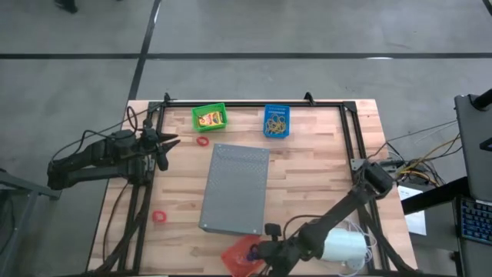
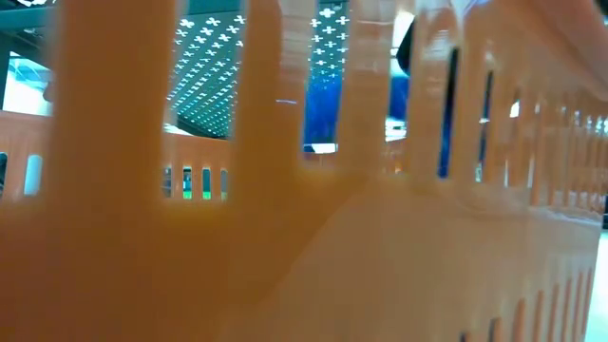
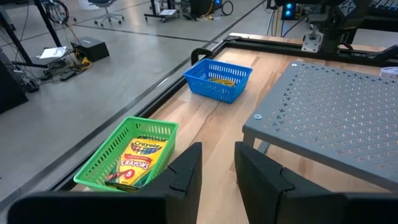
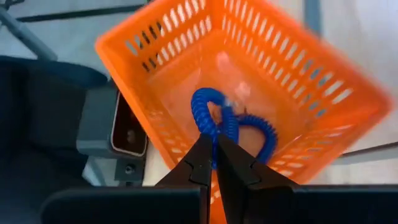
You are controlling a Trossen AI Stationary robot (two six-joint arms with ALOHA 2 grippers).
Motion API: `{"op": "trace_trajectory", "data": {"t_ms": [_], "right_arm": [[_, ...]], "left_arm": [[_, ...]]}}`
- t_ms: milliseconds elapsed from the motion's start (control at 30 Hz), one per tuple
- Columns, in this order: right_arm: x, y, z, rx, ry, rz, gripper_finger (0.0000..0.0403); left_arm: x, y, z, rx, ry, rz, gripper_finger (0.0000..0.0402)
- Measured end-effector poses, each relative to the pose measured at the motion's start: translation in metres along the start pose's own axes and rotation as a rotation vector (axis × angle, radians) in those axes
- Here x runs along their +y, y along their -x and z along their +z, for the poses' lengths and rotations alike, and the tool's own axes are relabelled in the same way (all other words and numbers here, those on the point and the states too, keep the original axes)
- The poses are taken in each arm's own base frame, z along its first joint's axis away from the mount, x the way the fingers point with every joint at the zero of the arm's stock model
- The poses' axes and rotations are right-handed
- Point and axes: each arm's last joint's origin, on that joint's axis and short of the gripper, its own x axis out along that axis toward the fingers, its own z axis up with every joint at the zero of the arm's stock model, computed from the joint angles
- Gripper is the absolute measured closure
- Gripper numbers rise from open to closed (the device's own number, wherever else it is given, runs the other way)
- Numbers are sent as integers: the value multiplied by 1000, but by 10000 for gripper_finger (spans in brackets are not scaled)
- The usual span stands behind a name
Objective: Pick & Place Office Desk Supplies
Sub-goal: Put the blue spring keychain into the orange basket
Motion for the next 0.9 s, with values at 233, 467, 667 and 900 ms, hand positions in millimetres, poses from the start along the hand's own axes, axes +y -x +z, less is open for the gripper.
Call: {"op": "trace_trajectory", "data": {"t_ms": [233,467,667,900], "right_arm": [[-5,-10,0,38,-30,14,394],[-5,-9,1,32,-32,10,394],[-6,-9,3,29,-31,8,394],[-7,-9,3,12,-25,-12,394]], "left_arm": [[0,0,0,0,0,0,303],[0,0,0,1,0,0,303],[0,0,0,1,0,0,303],[0,0,0,1,0,0,303]]}}
